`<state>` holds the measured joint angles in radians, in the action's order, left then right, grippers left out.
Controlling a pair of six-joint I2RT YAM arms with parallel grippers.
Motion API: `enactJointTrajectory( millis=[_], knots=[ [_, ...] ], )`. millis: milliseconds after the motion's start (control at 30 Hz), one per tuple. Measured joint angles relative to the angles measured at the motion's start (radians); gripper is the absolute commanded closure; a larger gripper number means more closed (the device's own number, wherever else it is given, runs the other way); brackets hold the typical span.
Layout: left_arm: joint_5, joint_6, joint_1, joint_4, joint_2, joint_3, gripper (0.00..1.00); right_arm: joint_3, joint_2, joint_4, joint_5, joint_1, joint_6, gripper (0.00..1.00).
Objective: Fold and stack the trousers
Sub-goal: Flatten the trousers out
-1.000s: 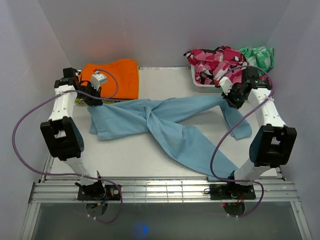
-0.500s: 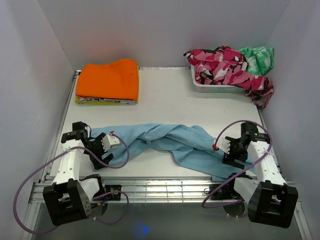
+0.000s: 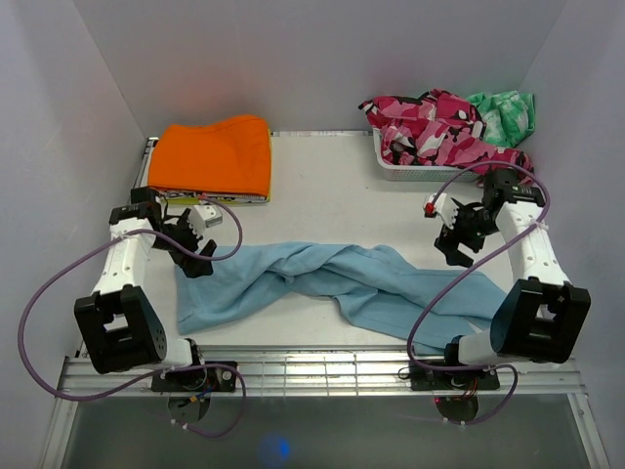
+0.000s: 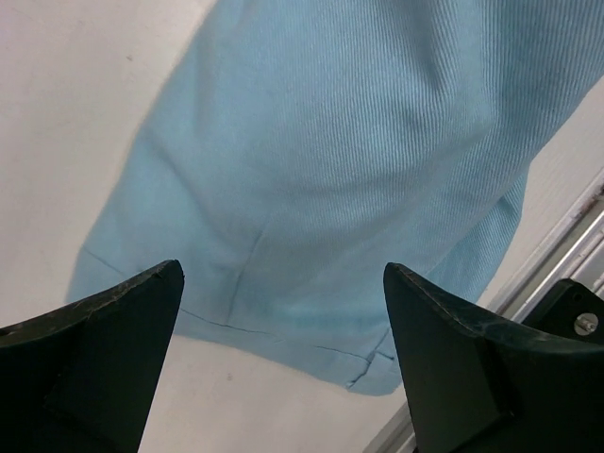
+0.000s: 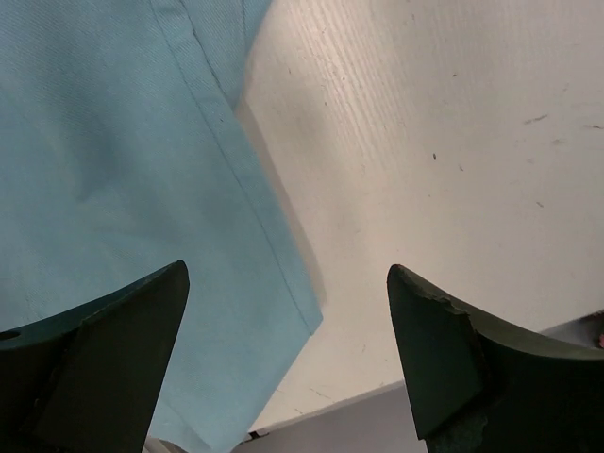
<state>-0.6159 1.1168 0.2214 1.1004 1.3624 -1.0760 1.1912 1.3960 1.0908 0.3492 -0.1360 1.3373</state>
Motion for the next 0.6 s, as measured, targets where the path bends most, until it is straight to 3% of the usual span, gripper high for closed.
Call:
enactJointTrajectory(
  millis=[133, 300, 467, 500, 533, 600],
  knots=[
    [0.014, 0.010, 0.013, 0.040, 0.037, 0.037, 0.02, 0.022, 0.082, 0.014, 0.033, 0.029, -0.056, 0.10],
    [0.047, 0.008, 0.003, 0.036, -0.085, 0.146, 0.02, -0.017, 0.118, -0.016, 0.043, 0.114, -0.133, 0.10],
    [0.108, -0.005, -0.014, 0.002, -0.099, 0.252, 0.11, -0.133, 0.128, -0.069, 0.019, 0.212, -0.185, 0.15],
    [0.122, -0.015, -0.017, -0.021, -0.088, 0.275, 0.14, -0.154, 0.135, -0.079, 0.014, 0.232, -0.197, 0.18],
    [0.140, -0.029, -0.022, -0.048, -0.077, 0.299, 0.18, -0.170, 0.142, -0.090, 0.008, 0.246, -0.207, 0.31],
    [0.167, -0.054, -0.034, -0.088, -0.063, 0.325, 0.40, -0.191, 0.151, -0.110, -0.005, 0.262, -0.224, 0.50]
  ],
)
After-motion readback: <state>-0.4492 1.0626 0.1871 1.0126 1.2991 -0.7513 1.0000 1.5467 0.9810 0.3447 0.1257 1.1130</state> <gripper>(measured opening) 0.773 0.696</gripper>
